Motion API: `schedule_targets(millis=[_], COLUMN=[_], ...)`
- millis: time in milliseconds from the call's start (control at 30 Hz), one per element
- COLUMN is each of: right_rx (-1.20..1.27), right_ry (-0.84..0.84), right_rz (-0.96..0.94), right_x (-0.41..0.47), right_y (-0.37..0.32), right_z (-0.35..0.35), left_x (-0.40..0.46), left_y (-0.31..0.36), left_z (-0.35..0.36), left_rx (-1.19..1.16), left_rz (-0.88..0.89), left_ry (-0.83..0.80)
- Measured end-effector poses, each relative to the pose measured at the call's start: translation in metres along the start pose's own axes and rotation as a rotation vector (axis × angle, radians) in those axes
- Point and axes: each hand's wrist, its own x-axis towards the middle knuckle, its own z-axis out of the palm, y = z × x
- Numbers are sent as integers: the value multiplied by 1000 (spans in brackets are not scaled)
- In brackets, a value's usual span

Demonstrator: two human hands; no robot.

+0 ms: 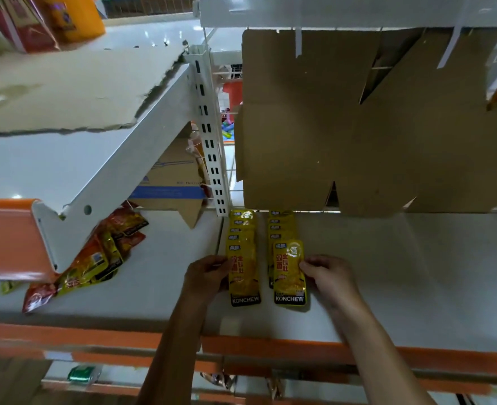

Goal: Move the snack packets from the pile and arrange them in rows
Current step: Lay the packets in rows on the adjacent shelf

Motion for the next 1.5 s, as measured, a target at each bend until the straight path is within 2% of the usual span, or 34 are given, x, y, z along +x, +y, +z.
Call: schedule_targets(millis=[267,533,800,1500], right_rx=[-67,-173,-249,-312], right_ry=[-6,-15,9,5], right_rz=[-11,-67,-114,-78], right_x=[5,8,8,3], right_y=[-1,3,0,2], right_z=[7,4,3,1], left_x=[10,21,26,28], left_y=[0,-5,-14,-17], left_z=[-1,-3,-6,-7], left_rx=[52,217,217,257], left_rz=[51,163,122,130], left_ry=[27,50,34,55])
